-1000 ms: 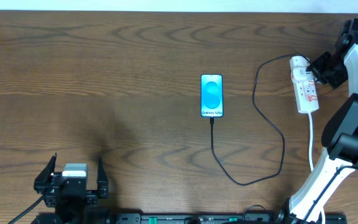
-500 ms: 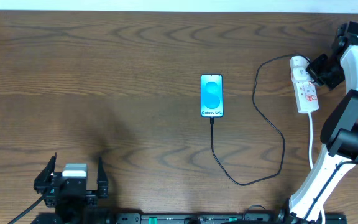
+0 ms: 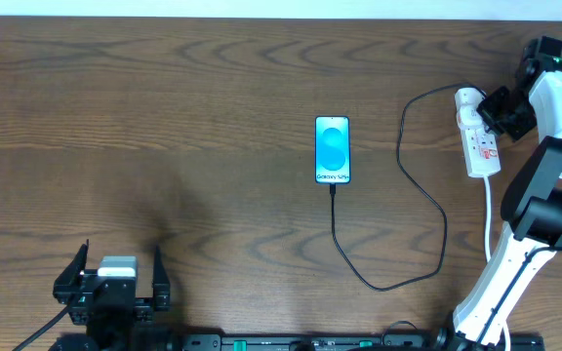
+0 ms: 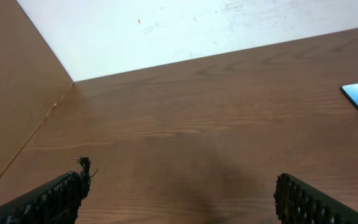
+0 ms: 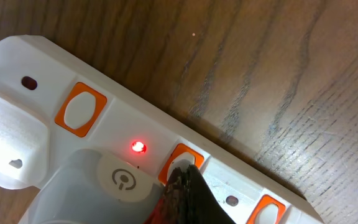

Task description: Plug charger to phone and switch on socket

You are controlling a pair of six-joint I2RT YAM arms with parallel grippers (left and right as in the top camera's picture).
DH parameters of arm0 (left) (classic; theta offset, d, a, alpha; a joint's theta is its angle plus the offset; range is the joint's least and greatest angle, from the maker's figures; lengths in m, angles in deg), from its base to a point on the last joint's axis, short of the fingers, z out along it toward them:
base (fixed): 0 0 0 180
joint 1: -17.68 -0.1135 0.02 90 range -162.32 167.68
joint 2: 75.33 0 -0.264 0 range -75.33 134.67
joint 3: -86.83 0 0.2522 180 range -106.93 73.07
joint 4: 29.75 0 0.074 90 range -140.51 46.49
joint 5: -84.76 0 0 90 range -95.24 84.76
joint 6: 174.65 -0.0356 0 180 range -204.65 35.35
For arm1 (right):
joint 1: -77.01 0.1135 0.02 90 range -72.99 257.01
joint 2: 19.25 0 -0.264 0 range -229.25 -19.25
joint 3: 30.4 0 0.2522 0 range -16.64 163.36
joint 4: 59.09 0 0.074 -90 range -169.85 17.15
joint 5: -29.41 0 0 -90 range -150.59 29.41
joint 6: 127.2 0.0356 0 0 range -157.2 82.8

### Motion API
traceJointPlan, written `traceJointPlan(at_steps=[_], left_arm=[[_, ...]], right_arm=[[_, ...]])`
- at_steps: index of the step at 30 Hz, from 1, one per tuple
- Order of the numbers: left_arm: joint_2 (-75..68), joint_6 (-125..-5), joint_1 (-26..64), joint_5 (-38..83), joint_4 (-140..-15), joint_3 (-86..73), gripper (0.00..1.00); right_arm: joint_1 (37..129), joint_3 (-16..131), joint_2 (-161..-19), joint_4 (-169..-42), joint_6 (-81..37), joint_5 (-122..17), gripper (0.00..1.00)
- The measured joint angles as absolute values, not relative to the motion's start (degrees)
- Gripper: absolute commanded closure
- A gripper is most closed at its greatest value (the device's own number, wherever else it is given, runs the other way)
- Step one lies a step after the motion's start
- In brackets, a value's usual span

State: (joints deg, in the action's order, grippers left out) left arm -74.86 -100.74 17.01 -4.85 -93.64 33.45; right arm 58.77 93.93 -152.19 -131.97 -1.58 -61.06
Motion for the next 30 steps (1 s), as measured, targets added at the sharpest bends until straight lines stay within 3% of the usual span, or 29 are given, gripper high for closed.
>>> traceJointPlan(at_steps=[16, 30], left_arm=[[-74.86, -100.74, 17.01, -4.85, -93.66, 33.45, 0.02], [-74.86, -100.74, 17.01, -4.85, -93.64, 33.45, 0.02]], right_arm=[[59.80, 94.21, -149.79, -139.94, -2.98, -64.76, 0.99], [58.05, 94.21, -118.62, -140.01, 0.17, -68.84, 0.99]])
